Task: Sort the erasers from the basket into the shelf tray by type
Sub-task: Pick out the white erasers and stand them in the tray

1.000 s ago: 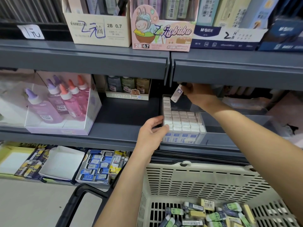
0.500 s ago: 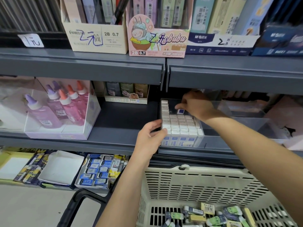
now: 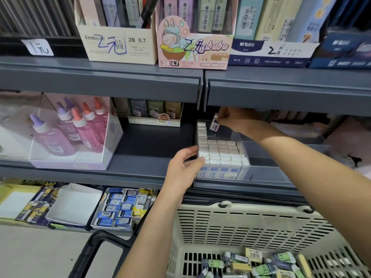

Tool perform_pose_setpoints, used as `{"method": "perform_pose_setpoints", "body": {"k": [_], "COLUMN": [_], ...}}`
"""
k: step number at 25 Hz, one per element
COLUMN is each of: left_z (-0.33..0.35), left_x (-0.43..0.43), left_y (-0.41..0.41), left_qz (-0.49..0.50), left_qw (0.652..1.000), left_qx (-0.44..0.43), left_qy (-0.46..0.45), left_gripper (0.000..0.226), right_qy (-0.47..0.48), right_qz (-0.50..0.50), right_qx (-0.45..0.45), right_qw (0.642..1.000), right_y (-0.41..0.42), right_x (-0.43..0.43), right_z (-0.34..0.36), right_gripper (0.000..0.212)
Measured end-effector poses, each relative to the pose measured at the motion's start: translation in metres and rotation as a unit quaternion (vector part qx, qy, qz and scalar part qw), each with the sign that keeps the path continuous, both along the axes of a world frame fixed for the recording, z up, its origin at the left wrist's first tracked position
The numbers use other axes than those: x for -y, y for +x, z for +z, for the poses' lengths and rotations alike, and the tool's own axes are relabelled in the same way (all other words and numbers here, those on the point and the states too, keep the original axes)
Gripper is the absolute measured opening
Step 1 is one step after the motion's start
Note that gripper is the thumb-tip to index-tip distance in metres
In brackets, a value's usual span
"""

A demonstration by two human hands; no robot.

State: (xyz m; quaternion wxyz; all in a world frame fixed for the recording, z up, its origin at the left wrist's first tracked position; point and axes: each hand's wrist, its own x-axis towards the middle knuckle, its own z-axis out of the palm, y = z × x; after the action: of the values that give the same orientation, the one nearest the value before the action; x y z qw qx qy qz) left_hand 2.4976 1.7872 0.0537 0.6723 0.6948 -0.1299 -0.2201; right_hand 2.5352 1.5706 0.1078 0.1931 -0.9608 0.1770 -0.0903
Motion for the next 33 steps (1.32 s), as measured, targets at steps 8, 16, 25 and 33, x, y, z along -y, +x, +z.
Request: {"method": "perform_pose_setpoints", "body": {"k": [8,16,25,33], "left_z": [-0.001,0.006,0.012,0.004], "left_x": [0.000,0.029,0.052,0.054], "left_y": [0.001,0.025,0.074,0.066], "left_qz": [-0.009,0.038,-0.062,-0.022], "left_qw": [1.000,0.993,0.920,0.963], "left_qx": [0.000,0.075,0.212,0.162], "left_qy": [-0.002,0.082,0.323,0.214], "left_gripper": [0.035,0.049,0.047,0.044], "right_qy": [-0.019,0.027,0.013,0.037], "right_qz": [0.033,0.065,0.015,0.068], "right_qx": [-0.011,0.005,0.018,0.059], "right_qw": [0.999,0.998,1.000,0.995], "right_y": [0.008,0.000,0.000,0.014], "right_x": [-0.017,-0.011,-0.001,-0.032], "right_z": [0.005,-0.003,-0.006,-0.015], "right_gripper": [0.013,0.016,0.015,0.010]}}
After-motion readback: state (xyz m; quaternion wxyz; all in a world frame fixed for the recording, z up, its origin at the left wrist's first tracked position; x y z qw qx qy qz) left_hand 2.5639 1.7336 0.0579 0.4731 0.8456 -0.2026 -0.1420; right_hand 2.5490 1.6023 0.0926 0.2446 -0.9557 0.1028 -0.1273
